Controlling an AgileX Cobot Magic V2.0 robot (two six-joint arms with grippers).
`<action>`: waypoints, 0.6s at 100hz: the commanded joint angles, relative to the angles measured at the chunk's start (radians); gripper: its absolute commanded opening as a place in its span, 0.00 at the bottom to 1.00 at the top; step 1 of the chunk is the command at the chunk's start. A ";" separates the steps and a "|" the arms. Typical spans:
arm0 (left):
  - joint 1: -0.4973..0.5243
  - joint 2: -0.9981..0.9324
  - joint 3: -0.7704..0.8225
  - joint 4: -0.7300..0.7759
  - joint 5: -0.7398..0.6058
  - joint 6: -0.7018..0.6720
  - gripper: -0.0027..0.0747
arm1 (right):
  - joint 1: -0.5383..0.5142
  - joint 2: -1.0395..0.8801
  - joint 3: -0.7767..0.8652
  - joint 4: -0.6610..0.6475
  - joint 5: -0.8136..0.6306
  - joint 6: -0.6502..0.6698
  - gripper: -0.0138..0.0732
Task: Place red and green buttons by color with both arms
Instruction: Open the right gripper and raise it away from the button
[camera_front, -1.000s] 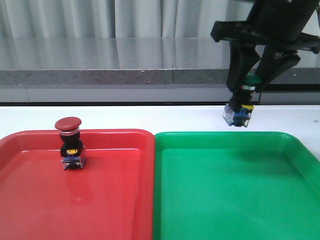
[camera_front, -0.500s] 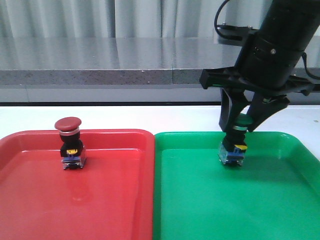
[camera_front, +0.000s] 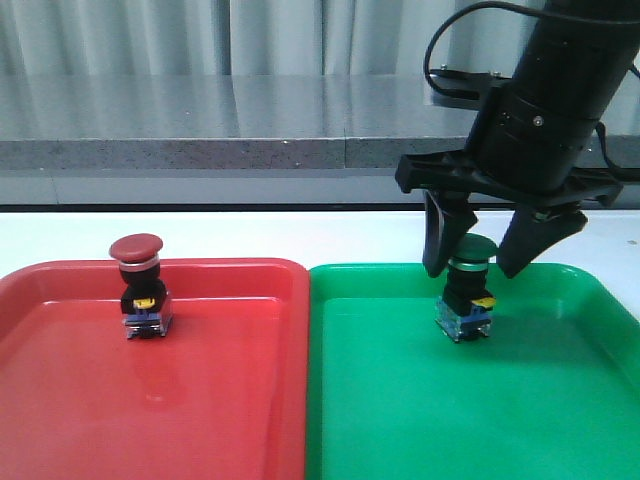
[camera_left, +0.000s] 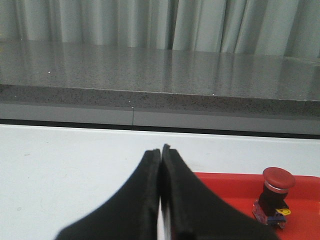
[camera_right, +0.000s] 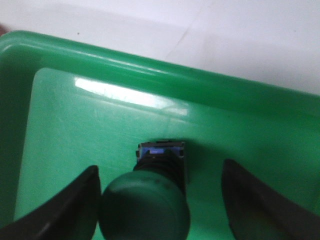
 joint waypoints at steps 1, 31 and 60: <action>0.002 -0.030 0.043 -0.001 -0.081 -0.011 0.01 | 0.000 -0.044 -0.021 0.006 -0.022 0.002 0.83; 0.002 -0.030 0.043 -0.001 -0.081 -0.011 0.01 | 0.000 -0.131 -0.021 0.005 -0.072 0.000 0.83; 0.002 -0.030 0.043 -0.001 -0.081 -0.011 0.01 | -0.002 -0.356 0.010 -0.086 -0.107 -0.007 0.83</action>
